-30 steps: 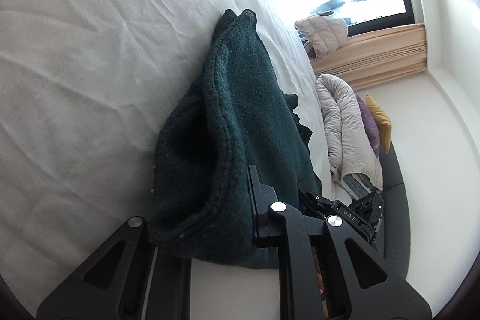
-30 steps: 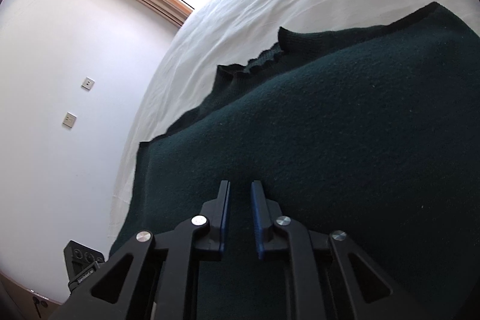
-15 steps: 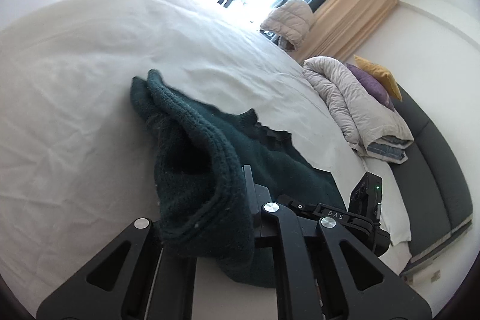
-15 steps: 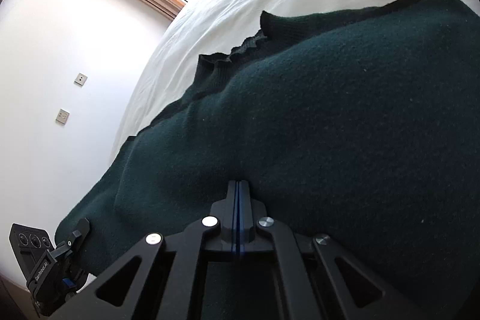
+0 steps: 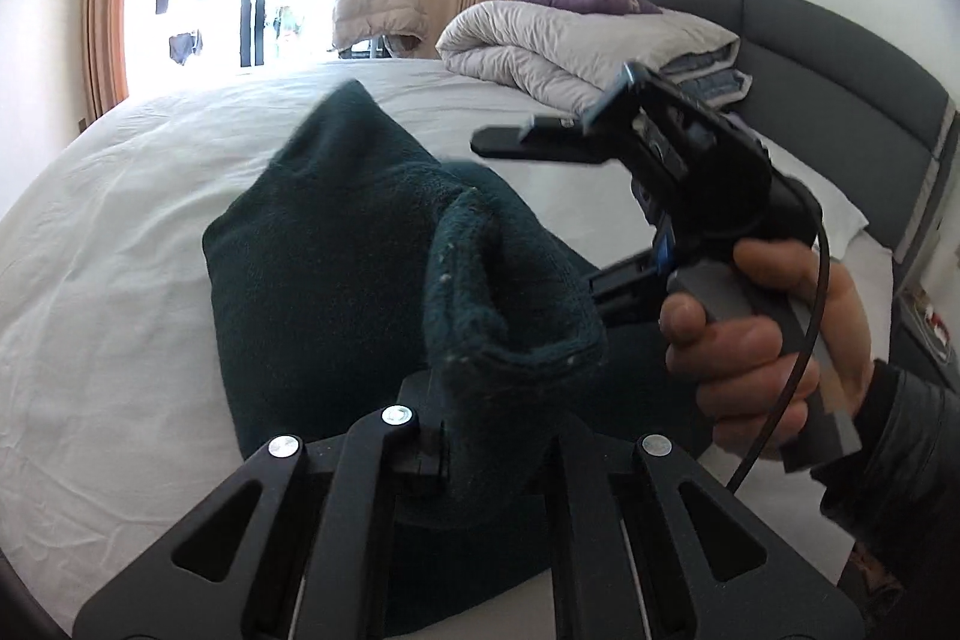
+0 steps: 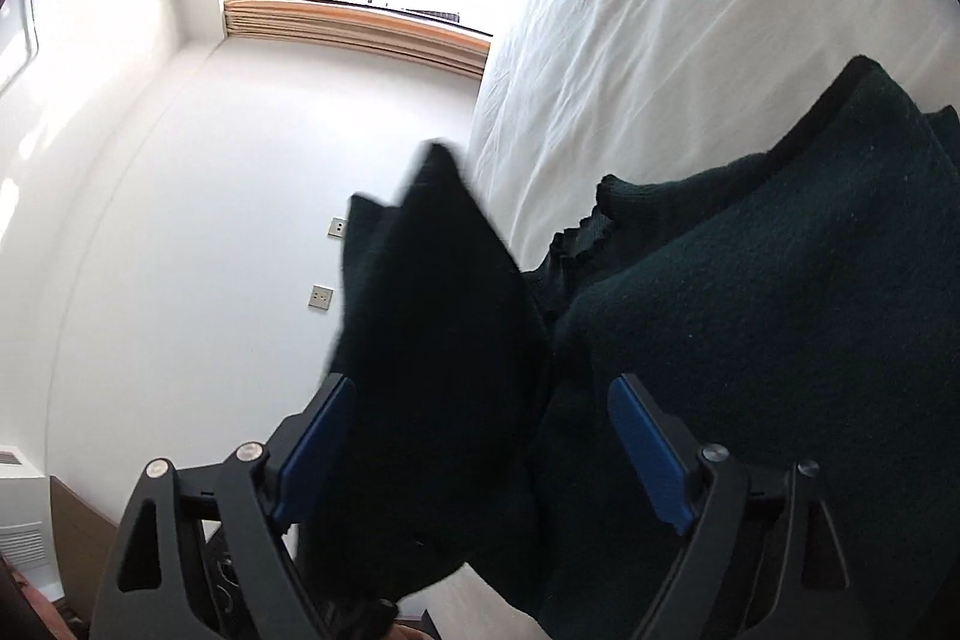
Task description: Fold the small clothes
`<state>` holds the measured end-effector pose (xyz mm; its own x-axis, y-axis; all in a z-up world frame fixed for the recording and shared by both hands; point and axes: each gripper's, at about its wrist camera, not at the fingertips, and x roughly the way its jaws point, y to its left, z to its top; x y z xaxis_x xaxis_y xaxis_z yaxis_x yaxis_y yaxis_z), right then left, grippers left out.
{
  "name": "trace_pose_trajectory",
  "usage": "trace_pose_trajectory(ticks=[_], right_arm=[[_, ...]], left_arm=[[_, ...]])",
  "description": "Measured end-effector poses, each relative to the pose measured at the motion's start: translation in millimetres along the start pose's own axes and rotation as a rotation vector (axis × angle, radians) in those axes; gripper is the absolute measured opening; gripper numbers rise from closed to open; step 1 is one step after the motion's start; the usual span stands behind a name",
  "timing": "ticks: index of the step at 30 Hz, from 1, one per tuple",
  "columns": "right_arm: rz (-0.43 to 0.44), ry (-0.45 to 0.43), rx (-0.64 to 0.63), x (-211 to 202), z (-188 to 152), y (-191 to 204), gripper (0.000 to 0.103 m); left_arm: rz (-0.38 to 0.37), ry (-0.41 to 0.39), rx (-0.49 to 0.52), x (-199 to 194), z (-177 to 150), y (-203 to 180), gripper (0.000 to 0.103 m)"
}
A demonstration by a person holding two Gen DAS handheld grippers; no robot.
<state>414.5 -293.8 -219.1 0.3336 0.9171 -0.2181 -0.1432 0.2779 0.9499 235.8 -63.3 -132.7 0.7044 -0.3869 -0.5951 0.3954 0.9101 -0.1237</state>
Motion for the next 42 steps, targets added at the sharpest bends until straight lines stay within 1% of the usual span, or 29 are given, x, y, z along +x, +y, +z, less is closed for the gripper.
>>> trace_pose_trajectory(ticks=[2, 5, 6, 7, 8, 9, 10, 11, 14, 18, 20, 22, 23, 25, 26, 27, 28, 29, 30, 31, 32, 33, 39, 42], right_arm=[[-0.025, 0.011, -0.010, 4, -1, -2, 0.091], [-0.019, 0.008, -0.023, 4, -2, -1, 0.091], [-0.042, 0.009, -0.034, 4, -2, 0, 0.091], [-0.096, 0.025, -0.037, 3, -2, -2, 0.091], [-0.170, 0.052, -0.027, 10, -1, -6, 0.091], [-0.244, 0.084, -0.004, 17, 0, -12, 0.088], [-0.270, 0.105, 0.011, 21, 0, -17, 0.084], [-0.270, 0.104, 0.017, 18, -2, -17, 0.081], [-0.192, 0.096, 0.062, 15, -5, -19, 0.081], [-0.108, 0.124, 0.117, 30, -9, -26, 0.083], [-0.083, 0.103, 0.118, 36, -7, -23, 0.083], [-0.066, 0.074, 0.117, 38, -3, -20, 0.082], [-0.076, 0.065, 0.113, 38, -1, -18, 0.078], [-0.126, 0.073, 0.077, 41, 1, -13, 0.074], [-0.163, 0.078, 0.050, 40, 4, -11, 0.069], [-0.203, 0.088, 0.018, 43, 5, -7, 0.057], [-0.236, 0.101, -0.010, 46, 5, -4, 0.051], [-0.261, 0.106, -0.032, 48, 4, -2, 0.037], [-0.287, 0.102, -0.053, 47, 5, 1, 0.027], [-0.313, 0.093, -0.075, 44, 5, 3, 0.024], [-0.328, 0.085, -0.094, 41, 6, 6, 0.017], [-0.342, 0.076, -0.110, 38, 6, 7, 0.014], [-0.429, 0.055, -0.201, 29, 14, 12, 0.012], [-0.455, 0.036, -0.207, 10, 16, 5, 0.012]], left_arm=[[0.012, 0.031, 0.051, 10, -10, -12, 0.007], [0.041, 0.060, 0.129, 20, -23, -27, 0.007], [0.046, 0.064, 0.146, 22, -26, -30, 0.007], [0.050, 0.062, 0.161, 22, -28, -33, 0.007], [0.053, 0.057, 0.170, 21, -31, -33, 0.007], [0.055, 0.052, 0.172, 21, -33, -33, 0.007], [0.054, 0.045, 0.160, 20, -34, -31, 0.007], [0.055, 0.034, 0.136, 16, -34, -25, 0.007], [0.044, 0.033, 0.071, 14, -32, -7, 0.007], [0.007, 0.026, 0.030, 9, -29, -2, 0.007], [0.014, 0.024, 0.038, 6, -27, -2, 0.007], [0.028, 0.034, 0.078, 6, -28, -7, 0.007], [0.032, 0.041, 0.093, 4, -25, -8, 0.007], [0.034, 0.049, 0.110, 9, -22, -12, 0.007], [0.036, 0.049, 0.118, 10, -23, -14, 0.007], [0.038, 0.050, 0.125, 9, -25, -14, 0.007], [0.040, 0.052, 0.134, 10, -26, -16, 0.007], [0.042, 0.053, 0.145, 10, -28, -19, 0.007], [0.044, 0.056, 0.155, 11, -27, -22, 0.007], [0.045, 0.059, 0.162, 13, -27, -23, 0.007], [0.044, 0.063, 0.166, 15, -28, -25, 0.007], [0.042, 0.066, 0.171, 17, -27, -26, 0.007], [0.020, 0.080, 0.222, 34, -21, -40, 0.007], [0.001, 0.085, 0.243, 43, -17, -51, 0.007]])
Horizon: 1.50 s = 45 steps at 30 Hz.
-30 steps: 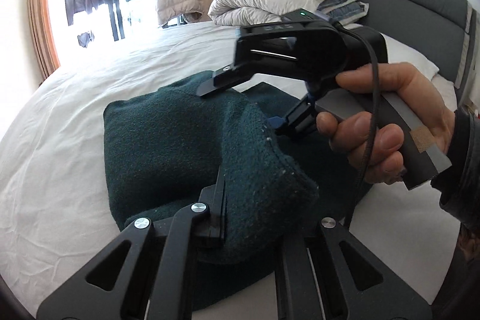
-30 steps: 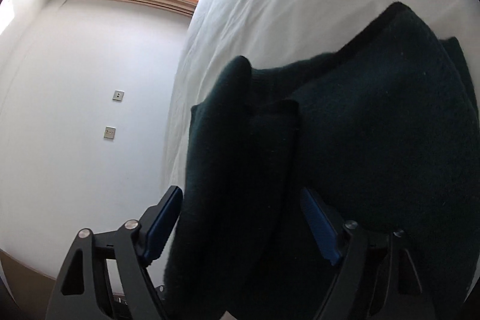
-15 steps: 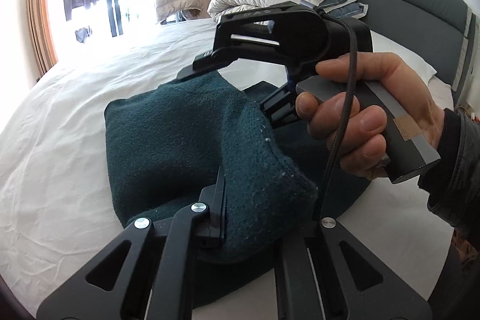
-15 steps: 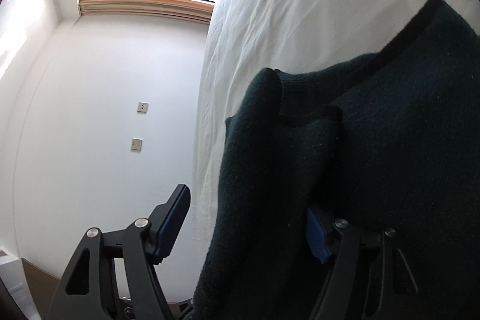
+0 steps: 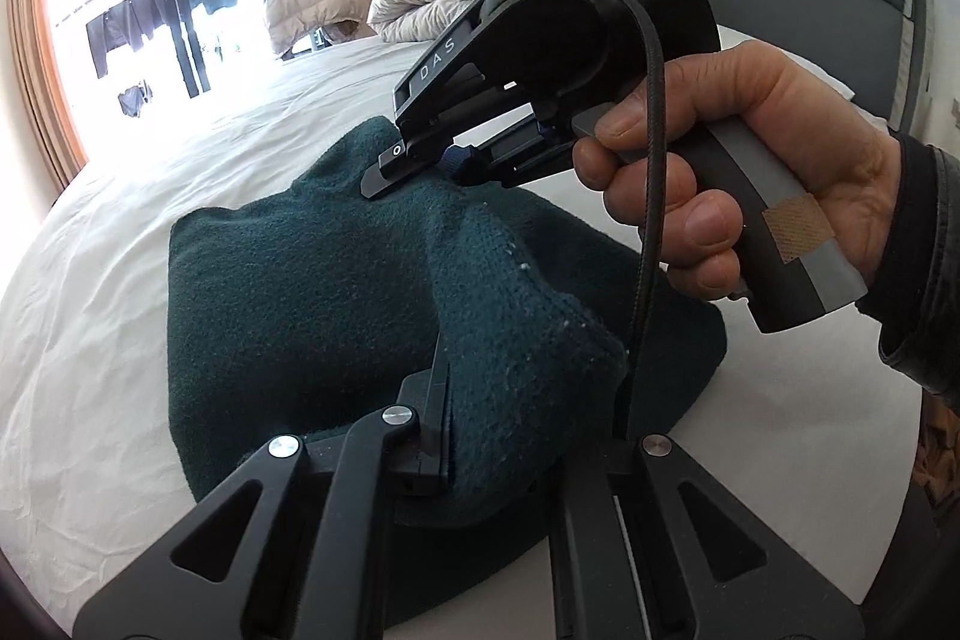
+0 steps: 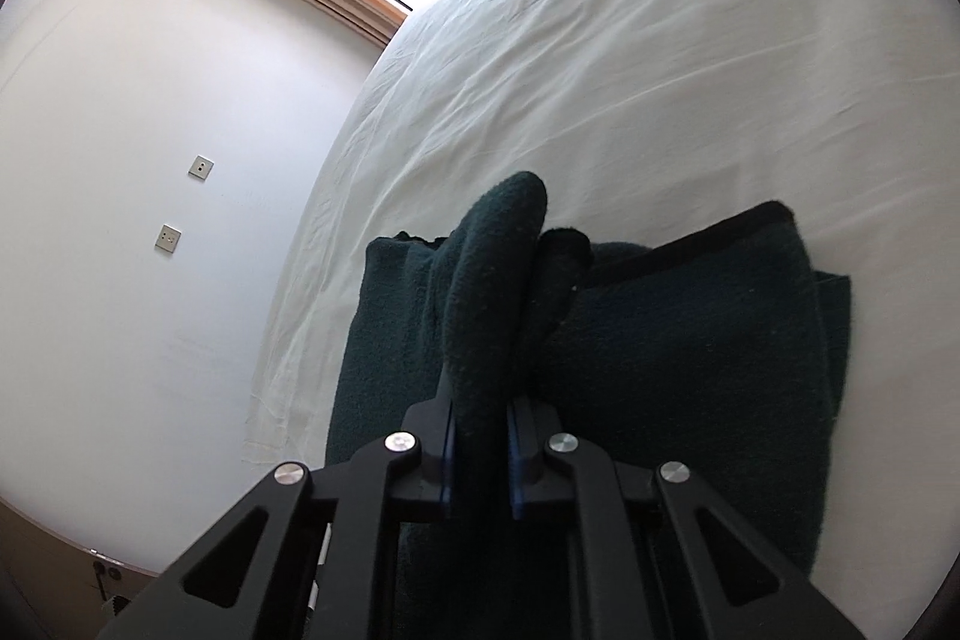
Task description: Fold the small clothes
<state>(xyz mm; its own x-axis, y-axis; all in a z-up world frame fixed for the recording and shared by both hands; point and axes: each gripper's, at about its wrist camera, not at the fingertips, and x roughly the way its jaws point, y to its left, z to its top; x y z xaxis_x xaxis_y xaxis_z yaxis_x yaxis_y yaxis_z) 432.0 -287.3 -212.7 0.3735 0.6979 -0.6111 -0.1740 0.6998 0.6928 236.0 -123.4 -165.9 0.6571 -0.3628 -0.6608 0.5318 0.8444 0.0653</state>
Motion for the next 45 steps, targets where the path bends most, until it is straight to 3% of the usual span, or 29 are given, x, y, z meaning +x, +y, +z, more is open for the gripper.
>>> trace_pose_trajectory(ticks=[10, 23, 29, 31, 33, 36, 40, 45], right_arm=[[-0.080, -0.019, -0.001, -28, -1, -32, 0.012], [-0.110, 0.013, 0.020, -16, -2, -59, 0.013], [-0.051, -0.044, 0.087, -36, -13, -73, 0.023], [-0.071, -0.068, 0.085, -50, -20, -71, 0.026], [-0.147, -0.098, 0.086, -65, -28, -68, 0.042], [-0.119, -0.143, 0.072, -90, -43, -57, 0.042], [-0.076, -0.134, -0.006, -93, -71, -26, 0.036], [-0.112, -0.035, -0.071, -63, -105, -10, 0.030]], left_arm=[[-0.038, 0.027, 0.060, 27, 12, -29, 0.007], [-0.041, 0.091, 0.039, 50, 3, -36, 0.007], [-0.141, 0.123, -0.032, 11, -15, -21, 0.024], [-0.181, 0.118, -0.059, -9, -23, -12, 0.024], [-0.194, 0.080, -0.078, -33, -32, 6, 0.024], [-0.120, 0.022, -0.108, -49, -29, 48, 0.024], [-0.028, 0.016, -0.144, -25, -7, 104, 0.024], [0.015, 0.146, -0.154, 20, -11, 136, 0.024]])
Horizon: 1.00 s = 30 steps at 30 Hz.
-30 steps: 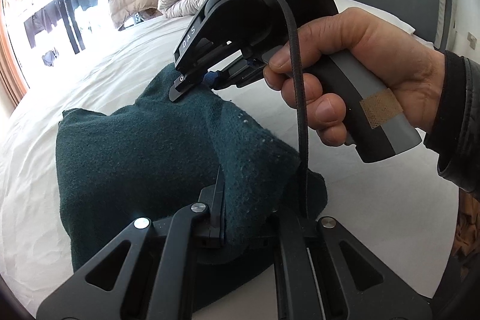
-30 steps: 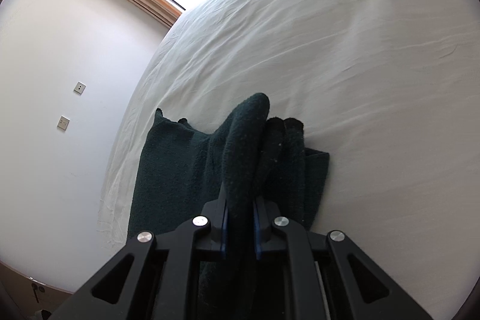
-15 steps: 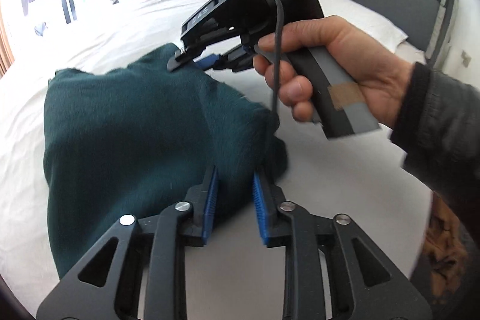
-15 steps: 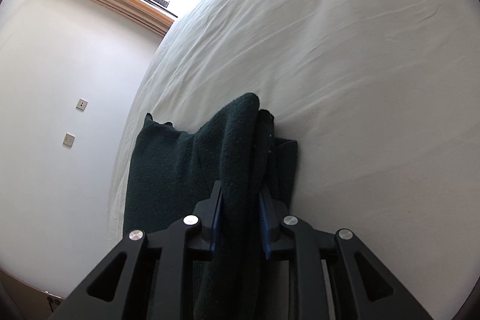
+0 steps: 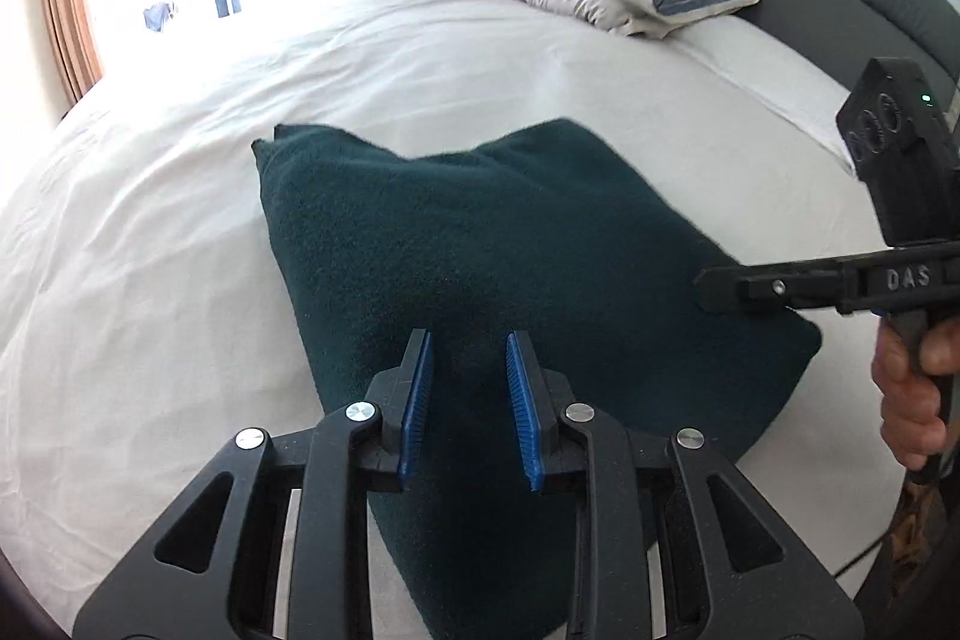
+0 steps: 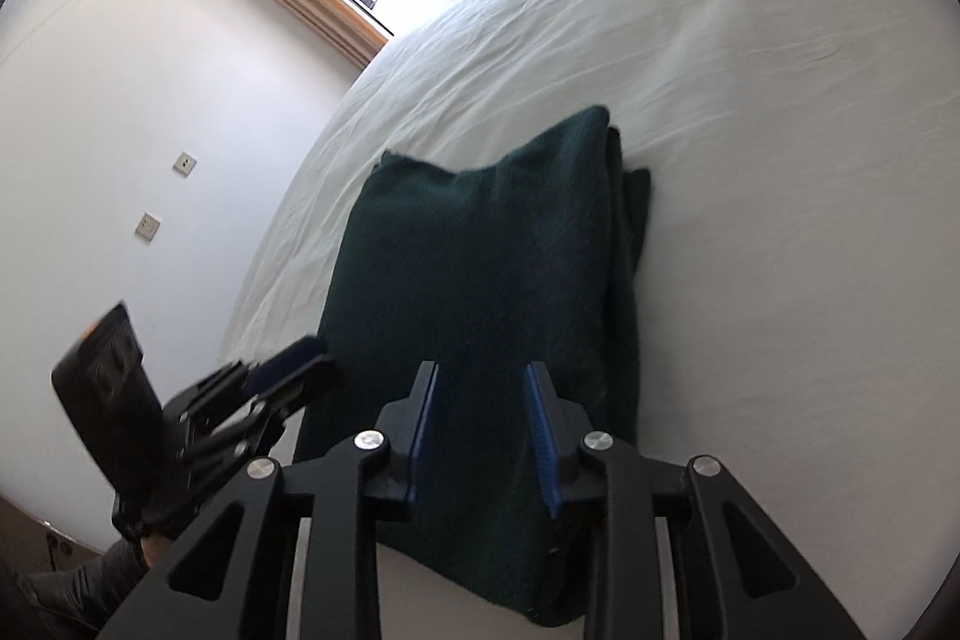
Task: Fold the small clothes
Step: 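Open both tools and release the folded sweater onto the bed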
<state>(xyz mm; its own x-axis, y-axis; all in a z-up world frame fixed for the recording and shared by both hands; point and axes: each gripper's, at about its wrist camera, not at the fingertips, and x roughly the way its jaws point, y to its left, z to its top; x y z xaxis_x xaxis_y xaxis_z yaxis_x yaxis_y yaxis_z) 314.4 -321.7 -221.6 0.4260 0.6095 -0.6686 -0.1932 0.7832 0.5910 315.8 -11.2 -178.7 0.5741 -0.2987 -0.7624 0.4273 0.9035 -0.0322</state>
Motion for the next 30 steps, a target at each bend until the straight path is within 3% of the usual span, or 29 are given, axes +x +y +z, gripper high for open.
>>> trace_pose_trajectory(ticks=[4, 8, 14, 18, 21, 24, 29, 30], right_arm=[[-0.052, 0.010, -0.025, 5, -20, -4, 0.019], [-0.101, -0.010, -0.081, -4, -40, 0, 0.019], [-0.163, -0.015, -0.114, -25, -58, 12, 0.019], [-0.104, -0.049, -0.136, -35, -51, 29, 0.021], [-0.102, -0.024, -0.166, -22, -51, 37, 0.021], [-0.130, 0.046, -0.145, -1, -60, 26, 0.023], [-0.068, 0.005, -0.093, -25, -77, 1, 0.023], [-0.060, -0.001, -0.082, -34, -80, -3, 0.028]], left_arm=[[0.034, 0.034, 0.066, 6, -24, -17, 0.024], [0.010, 0.076, 0.059, 14, -52, -34, 0.024], [0.012, 0.092, 0.050, 12, -59, -37, 0.024], [0.007, 0.093, 0.040, 5, -57, -42, 0.024], [0.005, 0.094, 0.037, 6, -55, -42, 0.024], [-0.005, 0.093, 0.033, 3, -56, -42, 0.024], [-0.055, 0.070, -0.007, -18, -67, -29, 0.024], [-0.069, 0.057, -0.026, -27, -69, -23, 0.024]])
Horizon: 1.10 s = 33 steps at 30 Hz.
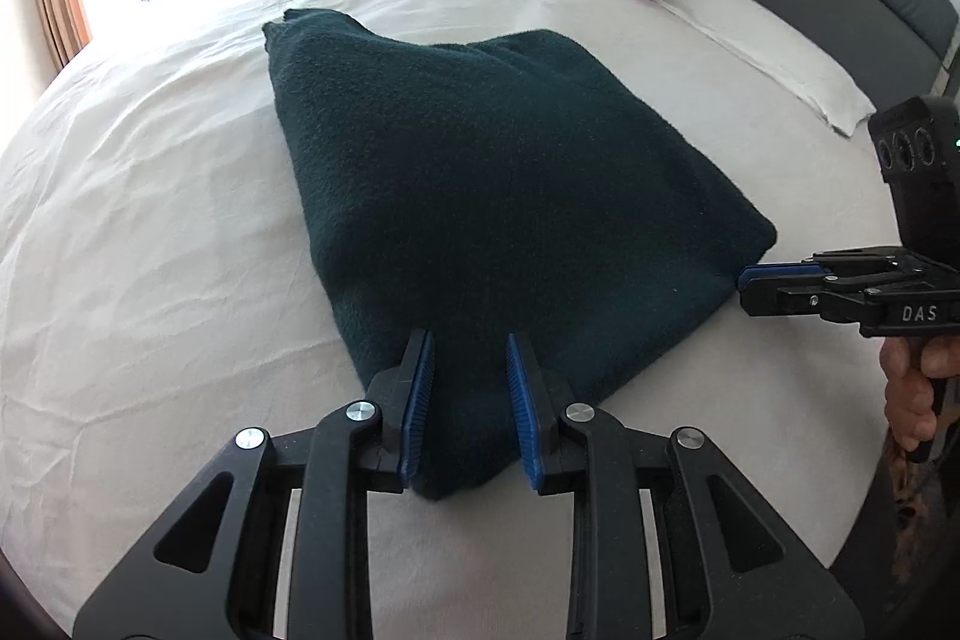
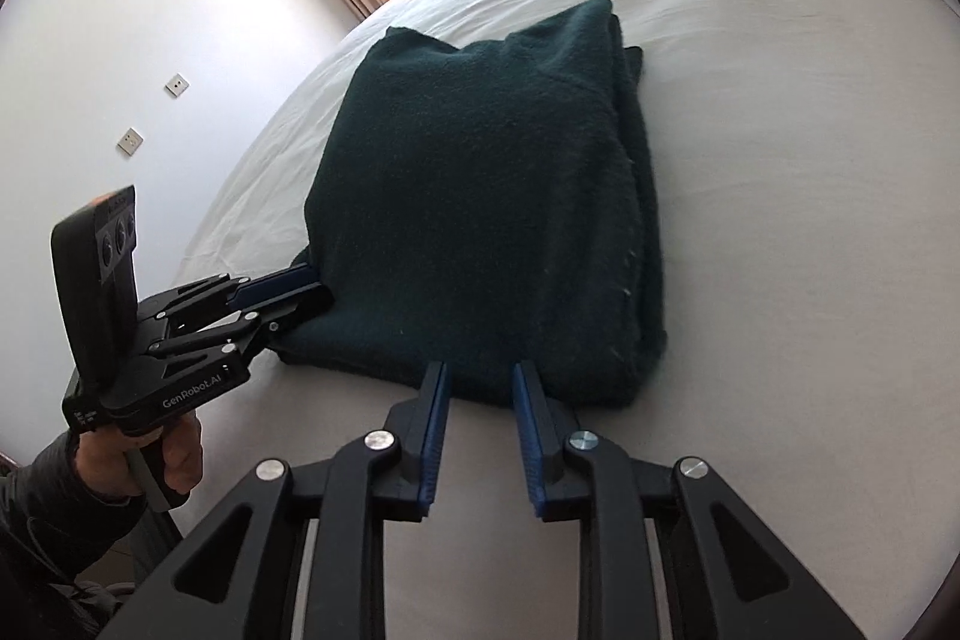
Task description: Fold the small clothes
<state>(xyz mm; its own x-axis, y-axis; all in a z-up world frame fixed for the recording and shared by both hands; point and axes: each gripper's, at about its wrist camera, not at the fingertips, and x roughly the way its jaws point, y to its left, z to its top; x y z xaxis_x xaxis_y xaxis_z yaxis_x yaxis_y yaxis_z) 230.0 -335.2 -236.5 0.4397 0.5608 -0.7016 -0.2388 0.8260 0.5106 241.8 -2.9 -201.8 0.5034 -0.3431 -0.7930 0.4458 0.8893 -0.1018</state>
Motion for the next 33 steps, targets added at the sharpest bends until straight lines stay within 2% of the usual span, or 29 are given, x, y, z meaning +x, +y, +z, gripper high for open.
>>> trace_pose_trajectory(ticks=[1, 2, 5, 7, 9, 11, 13, 15, 16, 17, 19, 20, 24, 26, 29, 31, 32, 33], right_arm=[[-0.014, -0.012, 0.005, -10, -1, -3, 0.034], [-0.024, -0.035, 0.009, -19, -1, -7, 0.044], [0.028, -0.120, 0.058, -44, 13, -17, 0.046], [0.074, -0.168, 0.062, -50, 31, -15, 0.047], [0.089, -0.176, 0.058, -43, 52, -10, 0.049], [0.083, -0.182, 0.070, -30, 75, -12, 0.059], [0.047, -0.191, 0.085, -16, 95, -19, 0.067], [0.025, -0.167, 0.113, 0, 111, -30, 0.075], [0.006, -0.152, 0.126, 7, 117, -36, 0.075], [-0.021, -0.141, 0.137, 11, 121, -43, 0.075], [-0.053, -0.123, 0.153, 19, 126, -55, 0.075], [-0.052, -0.106, 0.173, 22, 126, -61, 0.075], [0.029, -0.045, 0.210, 40, 127, -70, 0.075], [0.068, -0.025, 0.207, 47, 123, -65, 0.075], [0.093, 0.027, 0.189, 64, 125, -58, 0.075], [0.072, 0.049, 0.164, 72, 127, -52, 0.066], [0.074, 0.064, 0.170, 76, 127, -50, 0.054], [0.069, 0.069, 0.179, 76, 125, -47, 0.046]], left_arm=[[-0.003, -0.018, -0.015, -10, -2, 5, 0.024], [0.013, -0.036, -0.032, -18, -3, 12, 0.025], [0.004, -0.097, -0.107, -37, 13, 35, 0.025], [0.015, -0.125, -0.103, -39, 35, 39, 0.025], [0.027, -0.146, -0.067, -31, 60, 36, 0.025], [0.057, -0.136, -0.058, -14, 78, 37, 0.025], [0.048, -0.113, -0.106, 6, 86, 48, 0.025], [0.046, -0.042, -0.164, 33, 86, 62, 0.025], [0.034, -0.032, -0.189, 40, 81, 69, 0.030], [0.034, -0.046, -0.213, 43, 77, 77, 0.048], [0.077, -0.066, -0.250, 44, 71, 88, 0.075], [0.062, -0.061, -0.277, 46, 68, 97, 0.081], [-0.074, -0.030, -0.442, 54, 62, 125, 0.084], [-0.112, -0.020, -0.476, 58, 62, 129, 0.084], [-0.235, -0.006, -0.527, 70, 64, 131, 0.084], [-0.283, 0.007, -0.534, 80, 66, 131, 0.084], [-0.297, 0.011, -0.517, 83, 69, 127, 0.082], [-0.307, 0.020, -0.508, 86, 71, 125, 0.076]])
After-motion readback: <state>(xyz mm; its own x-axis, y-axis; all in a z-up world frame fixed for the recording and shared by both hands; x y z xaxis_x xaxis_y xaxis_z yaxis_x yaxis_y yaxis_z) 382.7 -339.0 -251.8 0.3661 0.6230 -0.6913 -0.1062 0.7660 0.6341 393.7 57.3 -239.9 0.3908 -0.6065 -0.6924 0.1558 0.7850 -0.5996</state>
